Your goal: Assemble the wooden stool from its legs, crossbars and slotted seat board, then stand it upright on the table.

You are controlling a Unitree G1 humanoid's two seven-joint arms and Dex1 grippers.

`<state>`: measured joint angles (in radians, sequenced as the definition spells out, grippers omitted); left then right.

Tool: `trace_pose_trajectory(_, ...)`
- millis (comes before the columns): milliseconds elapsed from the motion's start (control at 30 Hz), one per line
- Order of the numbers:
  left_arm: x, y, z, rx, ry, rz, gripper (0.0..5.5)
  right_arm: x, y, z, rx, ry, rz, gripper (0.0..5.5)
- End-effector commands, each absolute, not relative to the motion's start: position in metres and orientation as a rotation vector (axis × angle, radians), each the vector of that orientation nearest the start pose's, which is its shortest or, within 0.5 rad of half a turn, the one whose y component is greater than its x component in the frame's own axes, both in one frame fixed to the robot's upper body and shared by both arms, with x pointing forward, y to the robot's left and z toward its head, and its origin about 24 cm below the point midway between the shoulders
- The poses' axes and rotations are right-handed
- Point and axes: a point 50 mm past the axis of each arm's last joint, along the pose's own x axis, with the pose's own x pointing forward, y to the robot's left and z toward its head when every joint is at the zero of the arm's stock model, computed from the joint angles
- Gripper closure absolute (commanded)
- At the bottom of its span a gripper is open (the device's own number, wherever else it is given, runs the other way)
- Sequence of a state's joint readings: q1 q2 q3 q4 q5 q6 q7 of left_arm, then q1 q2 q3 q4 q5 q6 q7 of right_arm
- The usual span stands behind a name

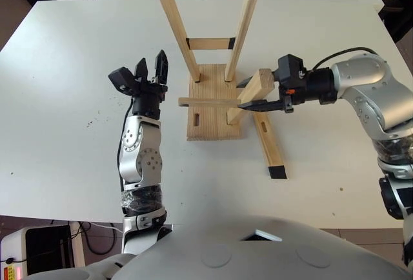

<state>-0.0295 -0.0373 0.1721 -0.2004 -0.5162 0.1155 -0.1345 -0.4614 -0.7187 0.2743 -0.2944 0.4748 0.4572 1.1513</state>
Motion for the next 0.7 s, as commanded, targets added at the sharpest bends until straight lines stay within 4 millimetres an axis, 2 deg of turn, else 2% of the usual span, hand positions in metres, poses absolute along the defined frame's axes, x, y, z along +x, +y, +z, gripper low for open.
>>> trace_pose_trajectory(33,0.254,0.171,0.086,-0.52,-0.177,-0.06,2.05,0.246,-0.135,0.115,-0.352,0.413,1.492,3.49)
trace_pose_trajectory(200,0.257,0.171,0.088,-0.517,-0.181,-0.07,2.05,0.259,-0.138,0.117,-0.295,0.439,1.428,3.49)
trace_pose_trajectory(400,0.255,0.173,0.086,-0.513,-0.171,-0.066,2.05,0.264,-0.147,0.141,-0.316,0.396,1.396,3.49)
trace_pose_trajectory(567,0.258,0.17,0.087,-0.519,-0.171,-0.079,2.05,0.261,-0.144,0.149,-0.338,0.38,1.421,3.49)
trace_pose_trajectory(700,0.257,0.173,0.087,-0.515,-0.178,-0.056,2.05,0.268,-0.139,0.161,-0.387,0.349,1.45,3.49)
